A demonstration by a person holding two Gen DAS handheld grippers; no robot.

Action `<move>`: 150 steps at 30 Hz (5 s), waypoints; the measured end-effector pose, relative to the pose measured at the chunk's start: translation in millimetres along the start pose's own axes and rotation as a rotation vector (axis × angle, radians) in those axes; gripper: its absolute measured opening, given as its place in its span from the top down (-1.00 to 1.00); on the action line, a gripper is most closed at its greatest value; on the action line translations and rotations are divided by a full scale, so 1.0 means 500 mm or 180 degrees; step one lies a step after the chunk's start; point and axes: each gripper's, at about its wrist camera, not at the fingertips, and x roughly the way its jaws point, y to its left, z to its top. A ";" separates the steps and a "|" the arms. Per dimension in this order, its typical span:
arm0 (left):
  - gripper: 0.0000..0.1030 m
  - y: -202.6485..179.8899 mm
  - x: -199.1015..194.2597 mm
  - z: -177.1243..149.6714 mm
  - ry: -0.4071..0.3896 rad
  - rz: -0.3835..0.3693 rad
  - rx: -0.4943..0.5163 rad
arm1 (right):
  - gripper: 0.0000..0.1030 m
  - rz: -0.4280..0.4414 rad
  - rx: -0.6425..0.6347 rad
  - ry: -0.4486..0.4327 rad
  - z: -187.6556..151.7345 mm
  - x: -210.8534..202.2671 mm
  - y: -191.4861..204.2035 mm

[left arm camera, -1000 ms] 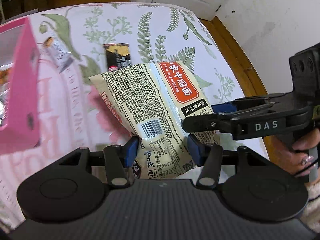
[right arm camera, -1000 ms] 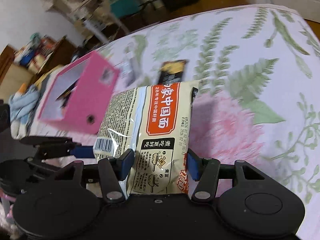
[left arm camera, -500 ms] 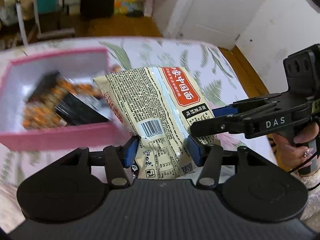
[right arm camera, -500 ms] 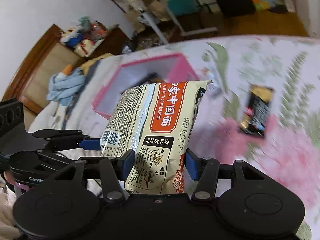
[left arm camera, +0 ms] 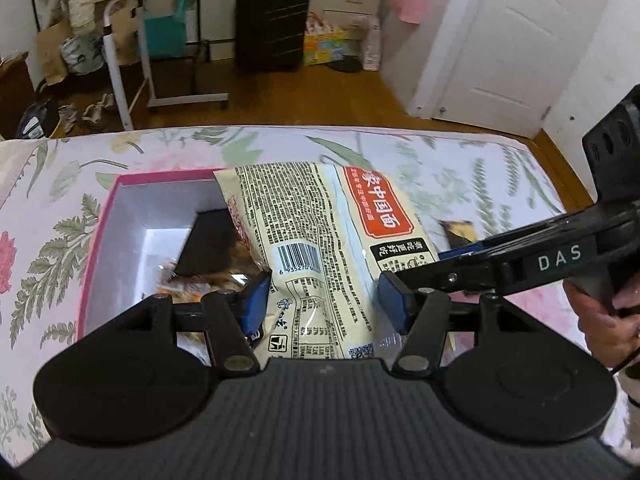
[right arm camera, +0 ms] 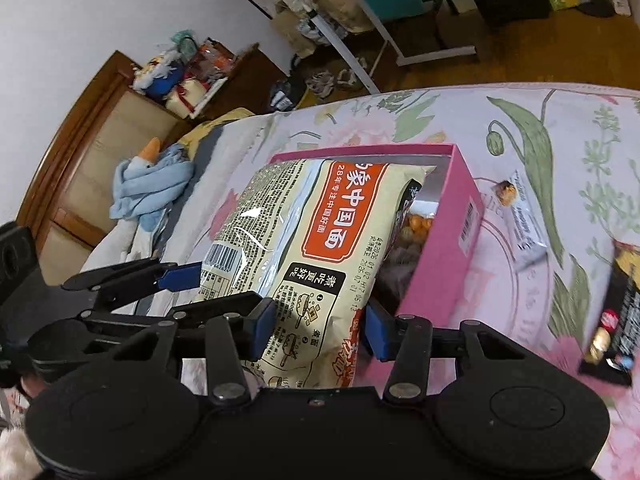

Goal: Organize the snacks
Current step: 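Carry the noodle packet into the pink box and release it, then grasp the black NB biscuit pack with the left tool, then carry the biscuit pack into the pink box and release it, then grasp the white snack bar with the left tool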

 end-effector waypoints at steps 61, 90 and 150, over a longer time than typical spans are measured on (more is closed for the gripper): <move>0.02 -0.364 0.479 -0.029 0.0645 -0.0814 -0.0079 | -0.25 -0.1668 -0.0731 -0.1162 -0.206 -0.034 -0.315; 0.09 -0.364 0.147 -0.090 0.0584 -0.0745 0.0187 | -0.17 -0.1486 -0.0951 -0.1161 -0.310 -0.150 -0.046; 0.05 -0.224 0.248 0.093 0.0605 -0.0046 -0.0189 | -0.14 -0.0846 -0.1345 -0.0815 -0.082 -0.045 -0.150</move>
